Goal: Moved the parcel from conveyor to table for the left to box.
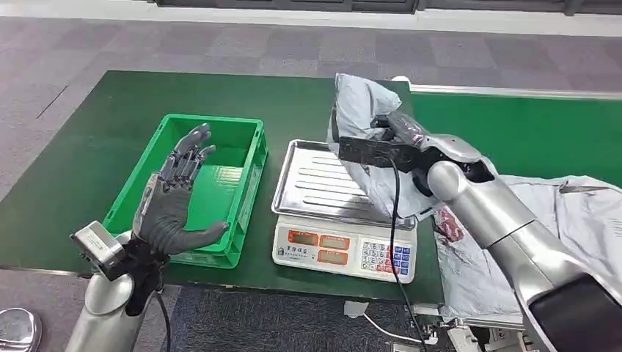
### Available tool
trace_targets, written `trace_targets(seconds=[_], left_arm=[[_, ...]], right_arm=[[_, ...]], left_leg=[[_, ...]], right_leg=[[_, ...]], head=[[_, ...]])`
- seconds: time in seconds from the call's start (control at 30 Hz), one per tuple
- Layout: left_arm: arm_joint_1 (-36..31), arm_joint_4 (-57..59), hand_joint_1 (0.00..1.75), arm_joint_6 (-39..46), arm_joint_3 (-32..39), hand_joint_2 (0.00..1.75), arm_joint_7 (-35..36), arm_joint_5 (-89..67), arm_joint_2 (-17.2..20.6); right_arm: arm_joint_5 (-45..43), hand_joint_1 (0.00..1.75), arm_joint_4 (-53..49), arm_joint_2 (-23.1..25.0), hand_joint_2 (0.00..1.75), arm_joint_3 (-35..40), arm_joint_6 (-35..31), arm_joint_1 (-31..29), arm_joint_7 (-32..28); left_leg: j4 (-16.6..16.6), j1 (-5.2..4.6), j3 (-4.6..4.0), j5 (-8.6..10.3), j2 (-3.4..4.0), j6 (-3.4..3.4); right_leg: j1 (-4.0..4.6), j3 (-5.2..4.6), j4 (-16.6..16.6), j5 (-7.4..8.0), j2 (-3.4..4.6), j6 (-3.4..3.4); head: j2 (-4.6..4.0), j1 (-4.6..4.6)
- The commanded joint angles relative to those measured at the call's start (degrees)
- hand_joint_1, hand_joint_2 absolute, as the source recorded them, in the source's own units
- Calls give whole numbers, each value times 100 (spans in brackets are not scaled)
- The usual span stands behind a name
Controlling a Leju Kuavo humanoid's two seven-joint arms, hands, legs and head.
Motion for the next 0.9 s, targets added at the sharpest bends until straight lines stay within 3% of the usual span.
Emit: trace_targets(seconds=[0.03, 0.87, 0.9], left_arm=[[-45, 138, 0, -10, -196, 175, 35, 31, 2], [-63, 202, 0, -34, -238, 175, 79, 41, 28], [-55, 195, 0, -29, -249, 175, 77, 51, 39]], right_arm=[[-48, 175, 532, -91, 175, 729, -17, -170, -38], [-369, 175, 508, -150, 175, 959, -149, -27, -86], [-407, 91, 467, -165, 175, 976, -217, 6, -96]], left_leg=[[-9, 3, 8, 2, -3, 1], [-9, 4, 6, 2, -4, 0], [-6, 1, 6, 1, -4, 1]], right_leg=[[4, 13, -13, 2, -6, -2], [4, 10, -13, 2, -7, -4], [1, 8, -7, 0, -7, -3]], head=[[0, 0], [0, 0], [0, 0]])
